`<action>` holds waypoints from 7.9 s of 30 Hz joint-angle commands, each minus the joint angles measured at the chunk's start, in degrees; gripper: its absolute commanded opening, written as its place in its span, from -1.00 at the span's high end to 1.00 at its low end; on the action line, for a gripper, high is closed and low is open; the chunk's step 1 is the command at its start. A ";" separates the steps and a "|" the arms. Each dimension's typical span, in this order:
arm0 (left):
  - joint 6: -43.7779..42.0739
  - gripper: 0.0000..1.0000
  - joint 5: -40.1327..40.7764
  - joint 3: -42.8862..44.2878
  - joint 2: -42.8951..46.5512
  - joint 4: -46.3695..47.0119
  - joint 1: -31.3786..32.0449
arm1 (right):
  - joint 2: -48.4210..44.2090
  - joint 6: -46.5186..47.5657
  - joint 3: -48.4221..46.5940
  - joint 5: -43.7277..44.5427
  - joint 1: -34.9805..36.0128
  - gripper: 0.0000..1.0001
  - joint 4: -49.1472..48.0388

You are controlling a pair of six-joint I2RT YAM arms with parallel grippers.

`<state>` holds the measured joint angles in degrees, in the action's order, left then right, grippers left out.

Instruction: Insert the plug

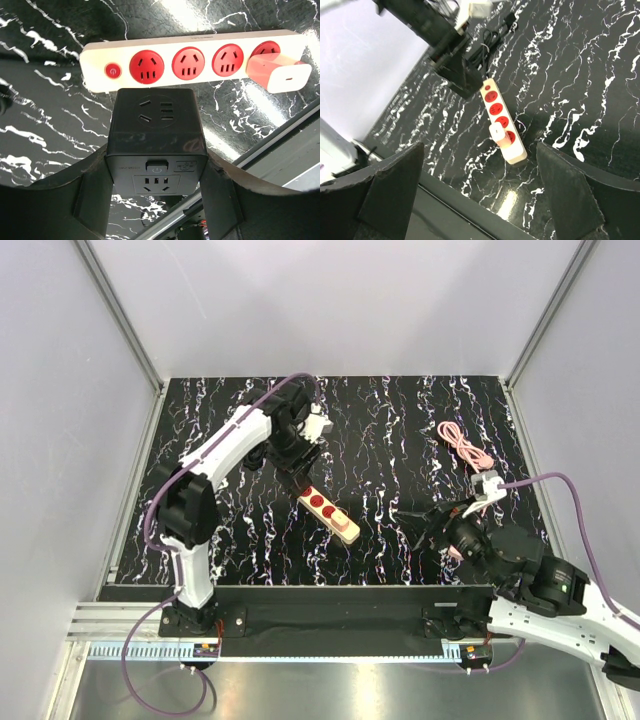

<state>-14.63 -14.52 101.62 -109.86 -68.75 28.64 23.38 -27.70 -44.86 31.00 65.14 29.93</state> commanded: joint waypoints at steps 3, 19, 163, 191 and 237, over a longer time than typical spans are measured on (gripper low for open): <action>-0.93 1.00 -1.83 4.63 -2.89 -1.03 0.18 | -2.63 -1.83 0.56 3.18 0.25 -0.99 0.12; 1.62 1.00 2.04 6.92 -8.26 -0.33 2.03 | -4.65 -1.65 1.09 7.31 0.33 -0.99 0.21; -44.87 1.00 -5.08 -23.67 16.88 13.73 11.79 | 20.16 -6.40 5.93 -38.22 -39.13 -0.99 -17.55; -45.40 1.00 0.37 -14.17 5.10 8.11 12.14 | 6.86 -3.67 3.55 -29.77 -39.13 -0.99 -8.22; -46.54 1.00 -4.02 -10.66 1.85 5.56 12.40 | 6.16 -3.94 4.26 -29.25 -39.13 -0.99 -8.22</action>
<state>-59.77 -16.01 89.23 -107.09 -63.68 40.77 30.04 -32.60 -39.64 0.60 26.20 22.63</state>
